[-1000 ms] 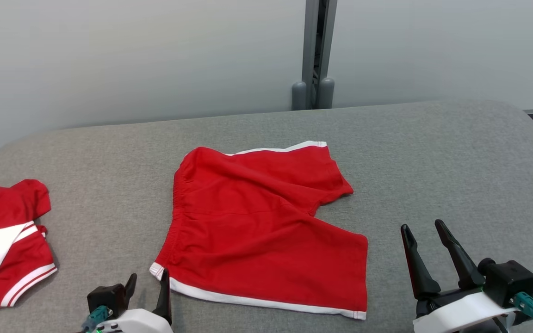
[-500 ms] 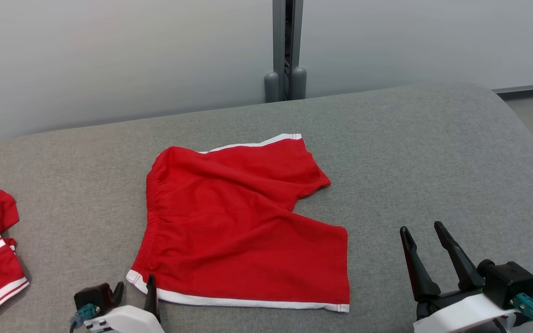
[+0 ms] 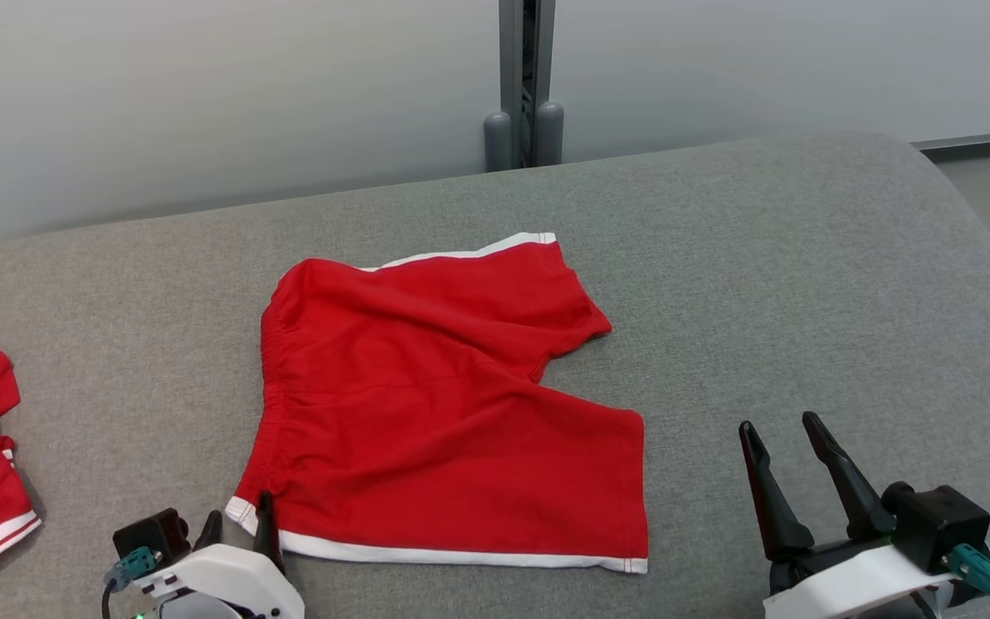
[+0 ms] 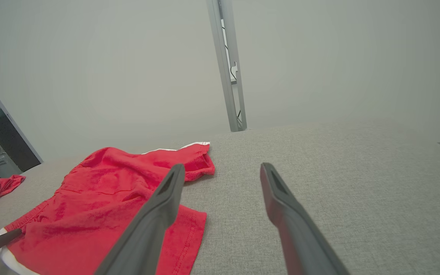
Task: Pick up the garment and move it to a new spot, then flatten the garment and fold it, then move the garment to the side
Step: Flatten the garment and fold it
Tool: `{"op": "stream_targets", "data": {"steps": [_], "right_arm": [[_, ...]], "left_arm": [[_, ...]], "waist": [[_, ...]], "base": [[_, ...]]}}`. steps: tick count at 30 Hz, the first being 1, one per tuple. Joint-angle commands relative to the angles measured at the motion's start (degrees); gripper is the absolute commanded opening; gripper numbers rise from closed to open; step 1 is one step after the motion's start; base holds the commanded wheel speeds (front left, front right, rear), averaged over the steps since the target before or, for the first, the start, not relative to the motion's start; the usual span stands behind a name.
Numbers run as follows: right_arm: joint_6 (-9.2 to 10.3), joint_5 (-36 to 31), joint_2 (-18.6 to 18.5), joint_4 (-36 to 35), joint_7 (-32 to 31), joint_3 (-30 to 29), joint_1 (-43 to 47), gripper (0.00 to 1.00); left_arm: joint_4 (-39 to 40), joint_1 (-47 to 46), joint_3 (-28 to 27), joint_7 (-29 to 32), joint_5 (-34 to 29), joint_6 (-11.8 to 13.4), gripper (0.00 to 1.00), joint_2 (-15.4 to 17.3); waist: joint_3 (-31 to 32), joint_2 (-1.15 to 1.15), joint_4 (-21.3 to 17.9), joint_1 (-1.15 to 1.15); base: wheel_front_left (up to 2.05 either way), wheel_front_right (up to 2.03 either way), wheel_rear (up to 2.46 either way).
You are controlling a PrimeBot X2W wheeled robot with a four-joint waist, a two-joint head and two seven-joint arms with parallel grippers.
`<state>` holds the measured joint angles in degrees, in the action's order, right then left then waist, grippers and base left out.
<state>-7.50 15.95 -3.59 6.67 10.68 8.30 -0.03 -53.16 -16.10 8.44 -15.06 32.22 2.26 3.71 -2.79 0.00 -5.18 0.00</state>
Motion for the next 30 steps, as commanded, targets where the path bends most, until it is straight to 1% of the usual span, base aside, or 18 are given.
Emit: {"op": "stream_targets", "data": {"steps": [1, 2, 9, 13, 14, 16, 20, 26, 30], "right_arm": [[0.01, -0.5, -0.1, 0.2, 0.4, 0.1, -0.4, 1.0], [0.01, -0.4, 0.0, 0.4, 0.4, 0.1, -0.4, 1.0], [0.01, 1.1, 0.3, 2.7, -0.6, 1.0, 1.6, 1.0], [0.01, 6.1, 0.5, 6.7, -2.0, 3.2, 2.4, 1.0], [0.01, 6.1, 0.5, 6.7, -2.0, 3.2, 2.4, 1.0], [0.01, 9.7, 0.6, 8.9, -2.8, 4.6, 2.6, 1.0], [0.01, 11.7, 0.6, 14.4, -3.9, 8.0, 1.2, 1.0], [0.01, 14.4, 0.5, 19.7, -2.7, 12.0, -1.1, 1.0], [0.01, 15.3, 0.5, 22.7, -1.7, 13.2, -2.8, 1.0]], "left_arm": [[-0.7, -1.4, -0.4, 0.2, 0.9, -0.7, 0.39, 0.1], [-1.1, -1.8, 0.0, 0.2, 0.7, -0.9, 0.0, 0.1], [-0.3, -2.9, 0.6, -0.2, 0.5, -2.7, 0.0, 0.0], [2.0, -2.1, 1.6, -0.2, -0.4, -3.0, 0.0, -0.2], [2.0, -2.1, 1.6, -0.2, -0.4, -3.0, 0.0, -0.2], [3.2, -1.7, 2.0, -0.2, -0.5, -2.8, 0.0, -0.3], [5.2, -0.9, 3.0, -0.2, -0.2, -2.3, 0.0, -0.5], [7.8, -0.6, 4.9, 0.1, 0.0, -1.7, 0.0, -0.6], [9.3, 0.0, 5.9, 0.7, 0.2, -1.3, 0.0, -0.6]], "waist": [[-0.3, 0.0, 0.0, 0.0], [-0.4, 0.0, 0.0, 0.0], [-0.7, 0.0, 0.7, 0.0], [-0.5, 0.0, 1.8, 0.0], [-0.5, 0.0, 1.8, 0.0], [-0.4, 0.0, 2.2, 0.0], [-0.3, 0.0, 3.2, 0.0], [-0.3, 0.0, 4.6, 0.0], [-0.4, 0.0, 5.4, 0.0]], "base": [[0.0, 0.0, 0.0], [0.0, 0.0, 0.0], [0.0, 0.0, 0.0], [0.0, 0.0, 0.0], [0.0, 0.0, 0.0], [0.0, 0.0, 0.0], [0.0, 0.0, 0.0], [0.0, 0.0, 0.0], [0.0, 0.0, 0.0]]}}
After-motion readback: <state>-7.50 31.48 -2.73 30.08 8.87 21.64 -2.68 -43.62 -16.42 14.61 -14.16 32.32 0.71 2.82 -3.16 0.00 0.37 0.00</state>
